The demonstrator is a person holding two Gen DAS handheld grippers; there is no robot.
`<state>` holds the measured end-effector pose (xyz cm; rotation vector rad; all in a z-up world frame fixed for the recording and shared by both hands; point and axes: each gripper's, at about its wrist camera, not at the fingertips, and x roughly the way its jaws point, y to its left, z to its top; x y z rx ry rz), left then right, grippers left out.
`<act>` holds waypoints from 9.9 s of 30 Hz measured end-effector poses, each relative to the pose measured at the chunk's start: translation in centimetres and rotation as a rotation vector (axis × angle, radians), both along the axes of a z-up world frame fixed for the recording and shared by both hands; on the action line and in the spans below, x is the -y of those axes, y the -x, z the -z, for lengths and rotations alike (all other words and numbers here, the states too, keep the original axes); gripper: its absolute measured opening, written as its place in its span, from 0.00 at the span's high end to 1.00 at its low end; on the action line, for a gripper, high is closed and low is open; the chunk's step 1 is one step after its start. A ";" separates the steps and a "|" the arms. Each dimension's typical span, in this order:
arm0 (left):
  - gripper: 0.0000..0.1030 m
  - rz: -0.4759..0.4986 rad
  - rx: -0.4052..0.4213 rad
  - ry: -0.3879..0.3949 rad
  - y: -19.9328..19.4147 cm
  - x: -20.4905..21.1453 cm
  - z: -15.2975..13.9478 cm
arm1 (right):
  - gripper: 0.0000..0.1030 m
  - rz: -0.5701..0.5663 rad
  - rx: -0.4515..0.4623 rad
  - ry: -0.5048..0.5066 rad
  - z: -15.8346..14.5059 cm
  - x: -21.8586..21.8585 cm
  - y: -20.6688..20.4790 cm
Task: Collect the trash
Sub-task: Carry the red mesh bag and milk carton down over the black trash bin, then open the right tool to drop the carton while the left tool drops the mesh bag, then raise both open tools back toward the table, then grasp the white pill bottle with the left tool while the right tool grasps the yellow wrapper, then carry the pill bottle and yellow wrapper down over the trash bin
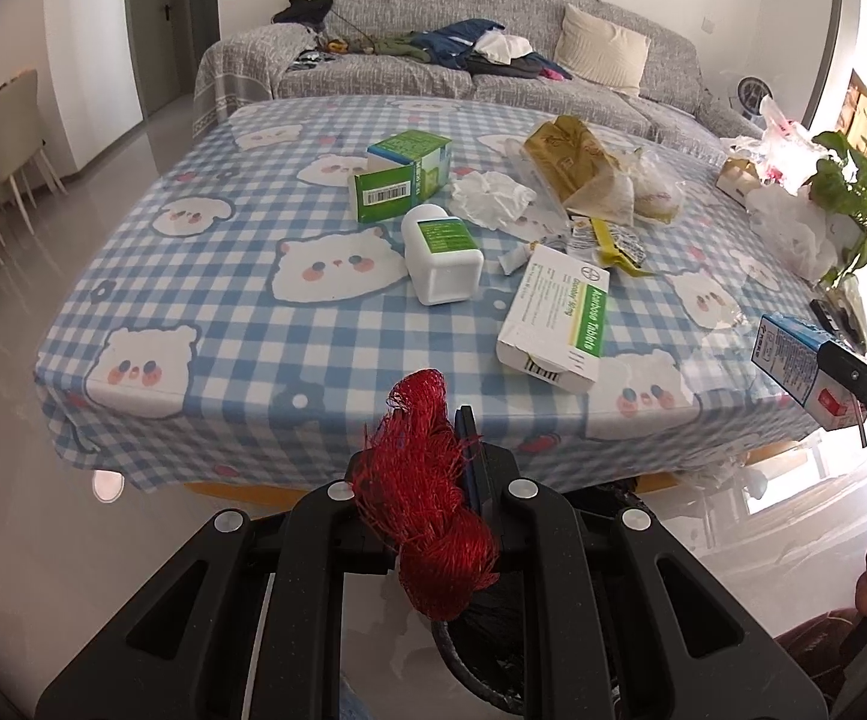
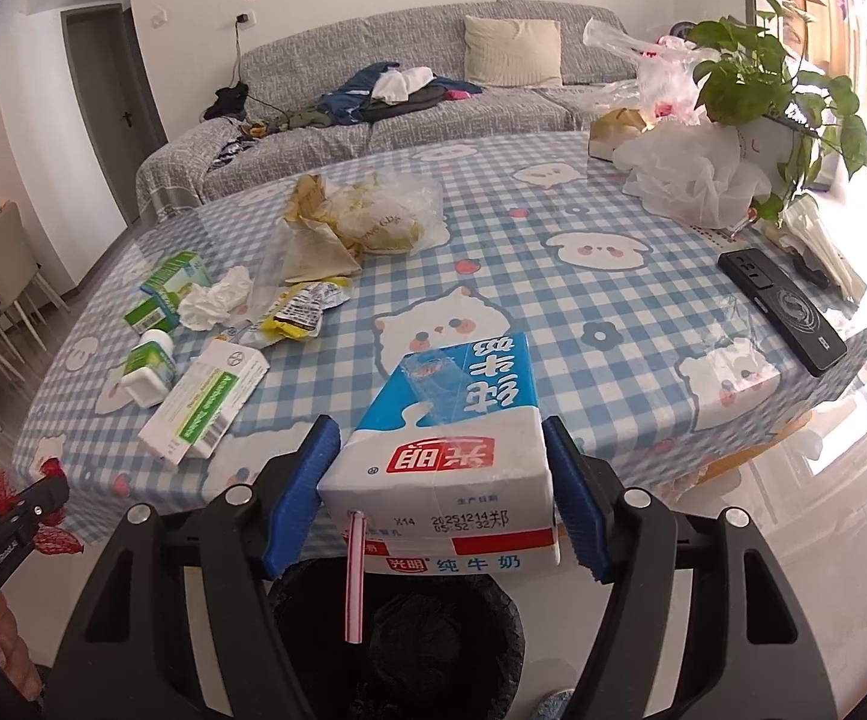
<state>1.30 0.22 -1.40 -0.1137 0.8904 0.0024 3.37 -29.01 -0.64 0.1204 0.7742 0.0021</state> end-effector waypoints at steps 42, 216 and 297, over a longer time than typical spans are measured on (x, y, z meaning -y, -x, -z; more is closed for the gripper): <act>0.86 0.028 -0.174 0.007 5.3 3.4 13.3 | 0.36 -0.133 -0.241 0.019 11.8 -5.1 6.7; 0.18 -0.073 -0.108 -0.058 -16.6 0.2 3.3 | 0.29 -0.165 -0.142 0.016 4.2 -8.8 -18.4; 0.61 -0.021 -0.046 -0.016 -6.4 1.1 0.0 | 0.89 -0.167 0.006 -0.023 -1.5 -5.7 -8.0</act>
